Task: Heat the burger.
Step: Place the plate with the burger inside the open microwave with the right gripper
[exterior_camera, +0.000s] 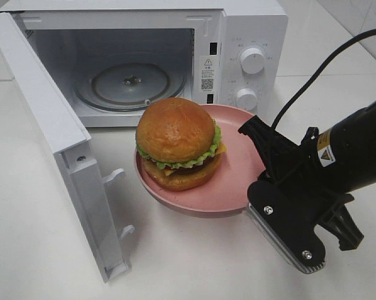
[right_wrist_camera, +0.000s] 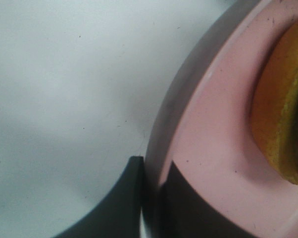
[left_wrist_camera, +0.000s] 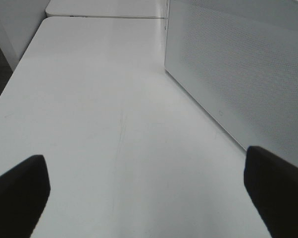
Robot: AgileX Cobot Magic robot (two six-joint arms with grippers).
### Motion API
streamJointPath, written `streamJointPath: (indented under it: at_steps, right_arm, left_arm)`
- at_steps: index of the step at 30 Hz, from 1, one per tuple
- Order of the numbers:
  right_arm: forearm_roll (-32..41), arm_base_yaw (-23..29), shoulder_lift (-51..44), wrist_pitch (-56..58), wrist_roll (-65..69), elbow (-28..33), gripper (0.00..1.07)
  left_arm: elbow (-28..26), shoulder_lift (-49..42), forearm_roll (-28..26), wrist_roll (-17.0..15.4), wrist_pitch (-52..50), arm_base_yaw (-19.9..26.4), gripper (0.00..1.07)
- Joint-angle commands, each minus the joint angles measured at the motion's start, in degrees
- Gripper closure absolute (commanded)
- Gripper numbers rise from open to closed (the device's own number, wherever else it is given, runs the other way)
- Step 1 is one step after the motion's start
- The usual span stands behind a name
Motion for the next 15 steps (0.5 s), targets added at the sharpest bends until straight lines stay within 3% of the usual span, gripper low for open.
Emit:
streamJointPath:
  at_steps: [1, 15]
  right_arm:
    - [0.6, -0.3, -0.5, -4.3, -0.3, -1.2, 1.07]
    - [0.6, -0.1, 2.4, -2.6, 1.0, -7.0, 1.07]
  left_arm:
    - [0.2, -0.9, -0.3, 0.1, -0.7, 0.0, 0.07]
    - [0.2, -0.9, -0.3, 0.1, -0.7, 0.0, 0.07]
